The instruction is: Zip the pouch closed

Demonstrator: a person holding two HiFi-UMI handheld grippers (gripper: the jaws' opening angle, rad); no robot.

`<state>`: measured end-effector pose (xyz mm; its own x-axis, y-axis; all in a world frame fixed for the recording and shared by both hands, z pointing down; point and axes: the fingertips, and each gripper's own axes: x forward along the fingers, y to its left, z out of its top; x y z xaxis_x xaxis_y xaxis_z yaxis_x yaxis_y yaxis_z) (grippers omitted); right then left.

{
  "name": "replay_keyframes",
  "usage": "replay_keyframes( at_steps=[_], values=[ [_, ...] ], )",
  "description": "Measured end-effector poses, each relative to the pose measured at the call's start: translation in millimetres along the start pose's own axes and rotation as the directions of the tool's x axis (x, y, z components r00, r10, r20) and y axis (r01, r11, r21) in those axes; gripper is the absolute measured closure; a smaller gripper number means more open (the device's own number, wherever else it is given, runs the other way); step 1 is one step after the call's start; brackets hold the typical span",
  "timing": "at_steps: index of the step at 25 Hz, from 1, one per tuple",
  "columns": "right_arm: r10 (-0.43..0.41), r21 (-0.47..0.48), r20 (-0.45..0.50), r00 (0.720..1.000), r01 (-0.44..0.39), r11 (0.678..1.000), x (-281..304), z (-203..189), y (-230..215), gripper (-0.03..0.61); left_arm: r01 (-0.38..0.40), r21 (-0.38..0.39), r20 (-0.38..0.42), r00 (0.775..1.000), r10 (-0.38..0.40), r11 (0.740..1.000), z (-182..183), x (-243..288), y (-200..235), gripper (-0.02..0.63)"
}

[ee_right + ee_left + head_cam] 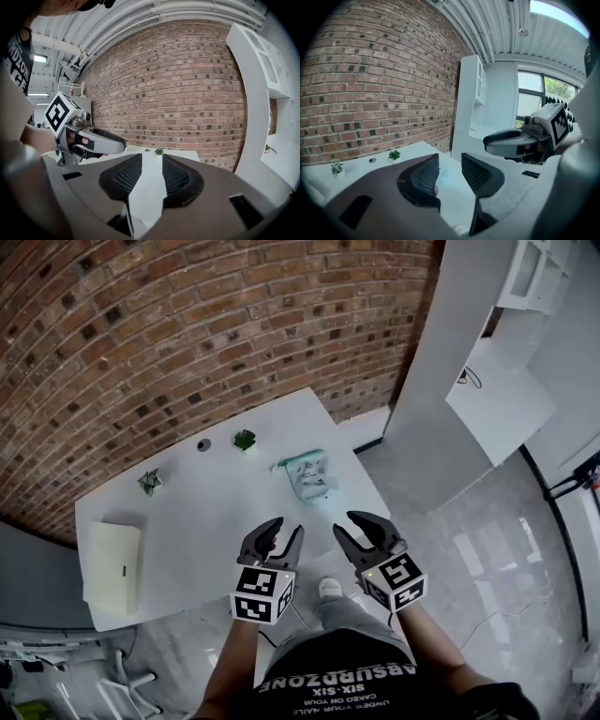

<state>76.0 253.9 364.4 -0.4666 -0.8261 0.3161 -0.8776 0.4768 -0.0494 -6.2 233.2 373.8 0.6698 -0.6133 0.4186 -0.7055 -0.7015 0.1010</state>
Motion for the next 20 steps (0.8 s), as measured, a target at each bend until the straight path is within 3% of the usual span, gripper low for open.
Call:
replay_keyframes(
  at_steps=[7,20],
  values=[
    [0.047,-0.019,-0.056,0.997,-0.049,0.999,24.8,-13.7,-38.6,0.457,-0.057,-0.025,-0.061,0.997,0.056,0.998,-8.7,36.6,17.3,0.482],
    [0.120,-0.043,-0.114,0.986,-0.125,0.991,65.0,-29.1,-94.0,0.456,-0.192,-0.068,-0.104,0.977,0.184,0.979,-13.4,66.7,54.8,0.482]
  ],
)
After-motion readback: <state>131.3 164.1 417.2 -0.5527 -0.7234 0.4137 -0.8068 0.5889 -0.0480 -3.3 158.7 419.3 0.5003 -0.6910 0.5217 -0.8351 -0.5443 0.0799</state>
